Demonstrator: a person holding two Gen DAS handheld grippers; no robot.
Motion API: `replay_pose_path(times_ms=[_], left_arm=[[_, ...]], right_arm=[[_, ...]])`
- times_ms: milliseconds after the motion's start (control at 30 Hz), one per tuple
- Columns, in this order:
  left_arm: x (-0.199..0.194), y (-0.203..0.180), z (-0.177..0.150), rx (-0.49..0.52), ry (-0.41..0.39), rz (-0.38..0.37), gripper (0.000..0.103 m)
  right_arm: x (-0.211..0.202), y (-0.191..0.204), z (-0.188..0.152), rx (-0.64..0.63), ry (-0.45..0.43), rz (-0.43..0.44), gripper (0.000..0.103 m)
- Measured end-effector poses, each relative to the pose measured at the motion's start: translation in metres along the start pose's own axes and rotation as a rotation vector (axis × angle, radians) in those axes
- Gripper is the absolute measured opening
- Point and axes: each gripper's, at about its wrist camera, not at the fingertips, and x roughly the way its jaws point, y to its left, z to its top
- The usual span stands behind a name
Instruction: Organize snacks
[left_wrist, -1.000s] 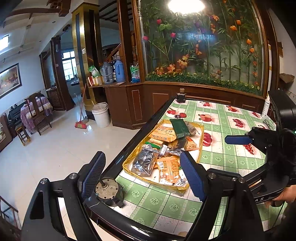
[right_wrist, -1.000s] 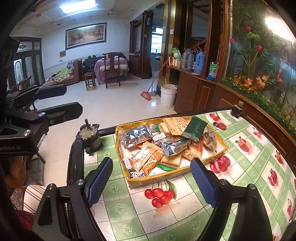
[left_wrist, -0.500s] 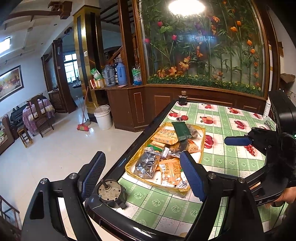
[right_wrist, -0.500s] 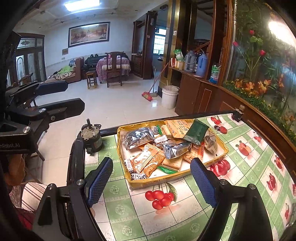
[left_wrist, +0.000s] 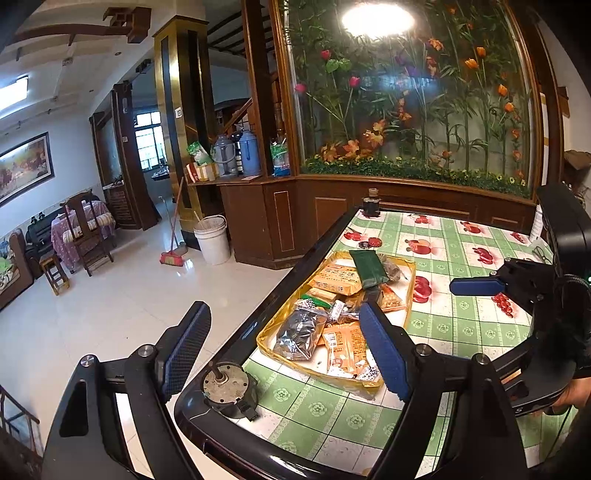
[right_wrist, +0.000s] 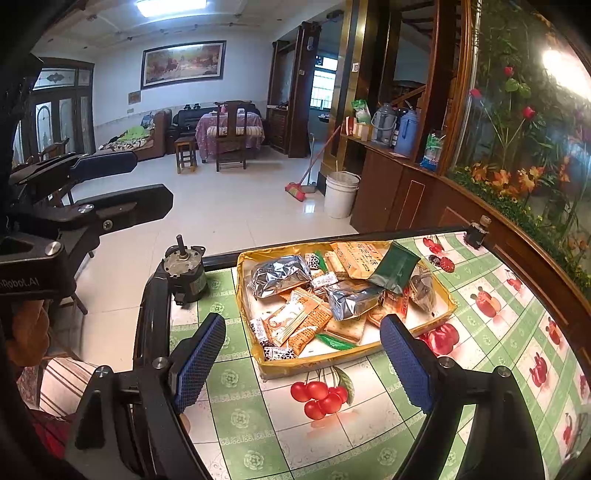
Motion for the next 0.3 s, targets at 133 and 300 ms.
replay_pose_path(times_ms=[133,300], left_arm=[[0.0017,0.0021,-0.0013,-0.008,0.002,-0.005,0.083],[-0.0010,0.0036,-0.0005,-0.010,-0.015,-0.015,0.083]], right_arm=[[0.0006,0.0013,0.0003,-0.004,0.001,0.003,0.087],[0.0033,0.0033,0.0016,-0.012,0.007,0.006,0.087]])
